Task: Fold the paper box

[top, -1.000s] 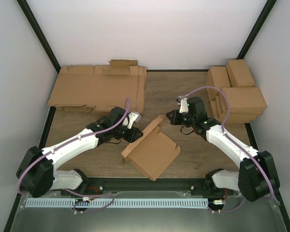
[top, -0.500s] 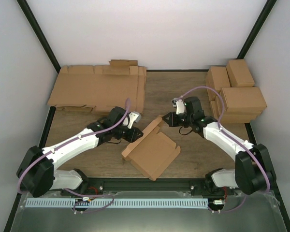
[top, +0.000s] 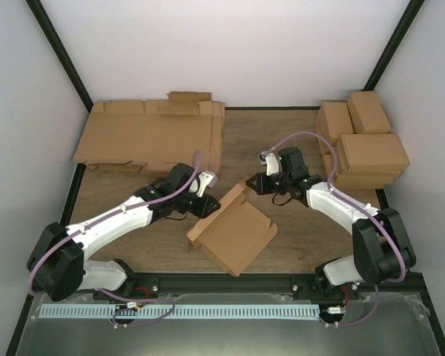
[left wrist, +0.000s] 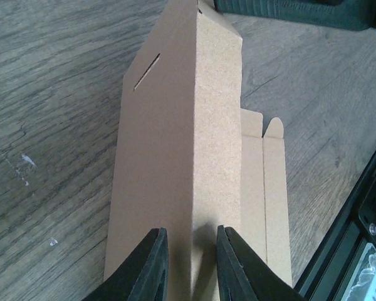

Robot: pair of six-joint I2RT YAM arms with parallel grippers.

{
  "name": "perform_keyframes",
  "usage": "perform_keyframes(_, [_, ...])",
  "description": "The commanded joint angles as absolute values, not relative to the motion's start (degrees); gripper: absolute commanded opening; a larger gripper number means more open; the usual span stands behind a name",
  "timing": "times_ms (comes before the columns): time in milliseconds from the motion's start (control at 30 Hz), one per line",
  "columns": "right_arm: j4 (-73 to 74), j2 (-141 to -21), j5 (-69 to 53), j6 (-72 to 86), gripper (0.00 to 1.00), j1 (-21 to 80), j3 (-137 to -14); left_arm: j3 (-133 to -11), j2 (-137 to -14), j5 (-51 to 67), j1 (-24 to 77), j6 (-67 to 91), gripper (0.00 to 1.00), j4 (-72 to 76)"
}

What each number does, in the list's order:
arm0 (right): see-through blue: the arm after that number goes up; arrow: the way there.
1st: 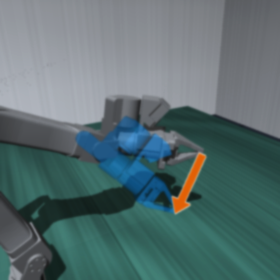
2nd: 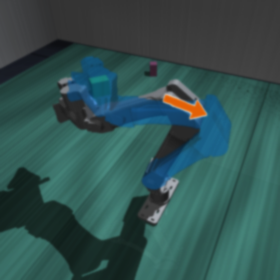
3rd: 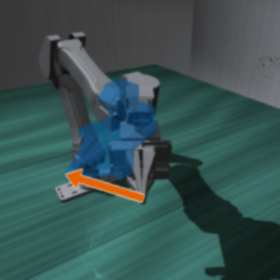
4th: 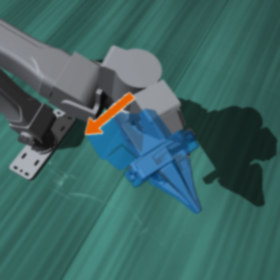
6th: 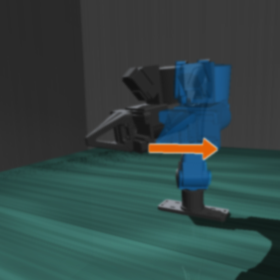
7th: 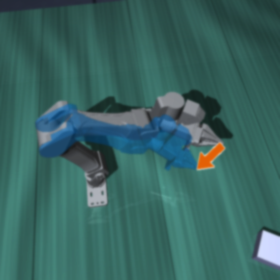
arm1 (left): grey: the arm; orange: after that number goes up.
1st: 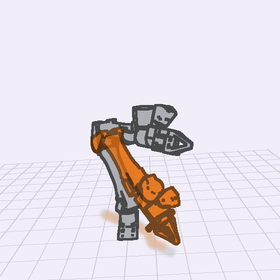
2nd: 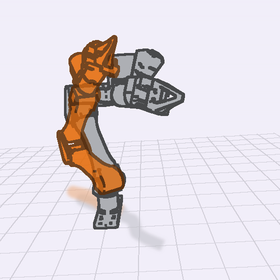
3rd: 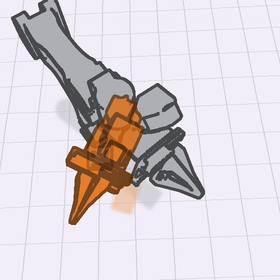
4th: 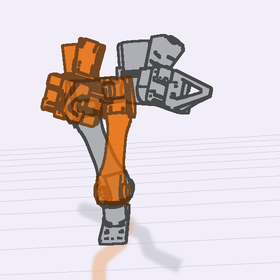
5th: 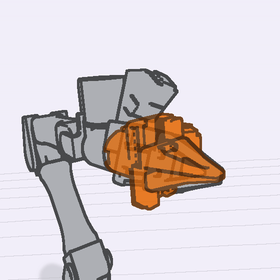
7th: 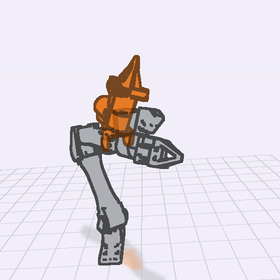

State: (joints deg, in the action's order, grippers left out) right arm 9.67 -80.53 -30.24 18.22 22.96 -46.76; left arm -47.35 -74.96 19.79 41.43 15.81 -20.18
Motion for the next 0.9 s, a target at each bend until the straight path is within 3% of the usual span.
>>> perform_keyframes(0, [8.0, -79.6, -33.6, 16.7, 0.06, 23.0, -44.4, -47.0, -77.1, 17.7, 41.6, 15.1, 0.24, -23.5])
perform_keyframes(400, [7.2, -79.1, -38.6, 14.7, 0.1, 23.1, -43.3, -47.3, -78.1, 17.7, 42.1, 15.5, 0.24, -23.0])
perform_keyframes(633, [10.2, -78.7, -27.7, 13.3, 0.1, 23.1, -45.2, -47.7, -77.6, 16.5, 42.2, 15.1, 0.24, -24.0])
perform_keyframes(867, [8.6, -80.8, -25.9, 13.6, 0.1, 23.1, -47.0, -48.1, -77.5, 16.6, 42.1, 15.1, 0.24, -24.0])
